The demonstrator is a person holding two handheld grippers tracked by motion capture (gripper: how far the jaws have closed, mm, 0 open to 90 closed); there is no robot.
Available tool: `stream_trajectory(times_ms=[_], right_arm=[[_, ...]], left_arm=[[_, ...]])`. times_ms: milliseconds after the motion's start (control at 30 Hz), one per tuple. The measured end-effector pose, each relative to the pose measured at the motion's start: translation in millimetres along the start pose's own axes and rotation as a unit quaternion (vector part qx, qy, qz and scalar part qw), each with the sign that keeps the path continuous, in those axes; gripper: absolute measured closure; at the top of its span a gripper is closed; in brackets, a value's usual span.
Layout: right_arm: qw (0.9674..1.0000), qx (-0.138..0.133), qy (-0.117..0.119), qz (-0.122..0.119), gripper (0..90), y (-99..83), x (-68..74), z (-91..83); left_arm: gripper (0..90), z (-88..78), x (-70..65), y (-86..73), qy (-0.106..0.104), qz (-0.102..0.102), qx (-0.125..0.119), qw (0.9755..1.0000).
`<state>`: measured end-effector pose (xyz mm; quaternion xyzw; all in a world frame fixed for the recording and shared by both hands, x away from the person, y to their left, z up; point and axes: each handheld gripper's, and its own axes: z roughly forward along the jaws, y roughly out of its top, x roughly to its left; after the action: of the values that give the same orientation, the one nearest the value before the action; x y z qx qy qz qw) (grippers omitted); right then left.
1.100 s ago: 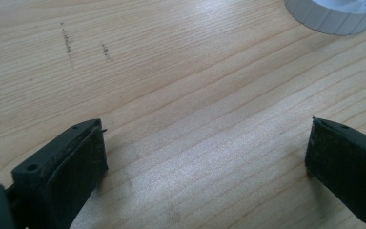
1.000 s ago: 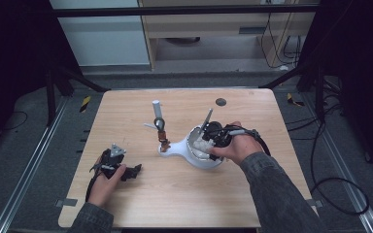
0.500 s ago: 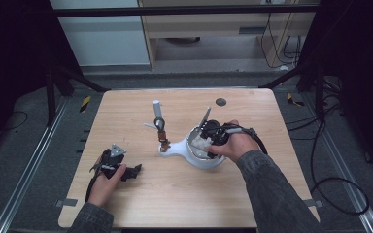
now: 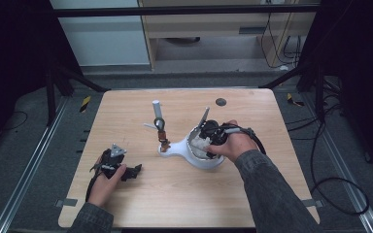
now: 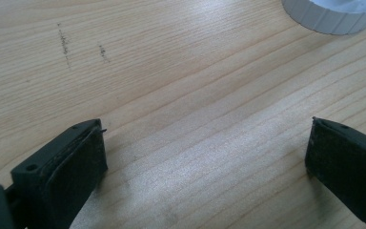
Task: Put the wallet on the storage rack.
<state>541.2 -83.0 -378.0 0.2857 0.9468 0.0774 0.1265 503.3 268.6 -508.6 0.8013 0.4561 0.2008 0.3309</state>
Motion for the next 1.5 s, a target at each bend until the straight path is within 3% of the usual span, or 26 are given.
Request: stream_trajectory(times_ms=[1133, 1267, 1333, 1500], right_arm=[[1.0000, 0.004, 0.001, 0.001, 30.4, 8.2, 1.4, 9.0], [1.0000, -0.002, 0.005, 0.003, 27.8, 8.9, 1.5, 10.1], [0.9999, -0.008, 0.004, 0.010, 21.3, 9.6, 1.9, 8.8], [0.9996, -0.023, 0.006, 0.018, 21.0, 8.7, 1.9, 2.3]], left_arm=[[0.0, 0.2, -0.4, 0.1, -0.001, 0.002, 0.000, 1.0000], [0.0, 0.2, -0.4, 0.1, -0.001, 0.002, 0.000, 1.0000], [0.0, 0.2, -0.4, 0.2, -0.001, 0.002, 0.000, 1.0000], [0.0, 0.2, -0.4, 0.2, -0.001, 0.003, 0.000, 1.0000]])
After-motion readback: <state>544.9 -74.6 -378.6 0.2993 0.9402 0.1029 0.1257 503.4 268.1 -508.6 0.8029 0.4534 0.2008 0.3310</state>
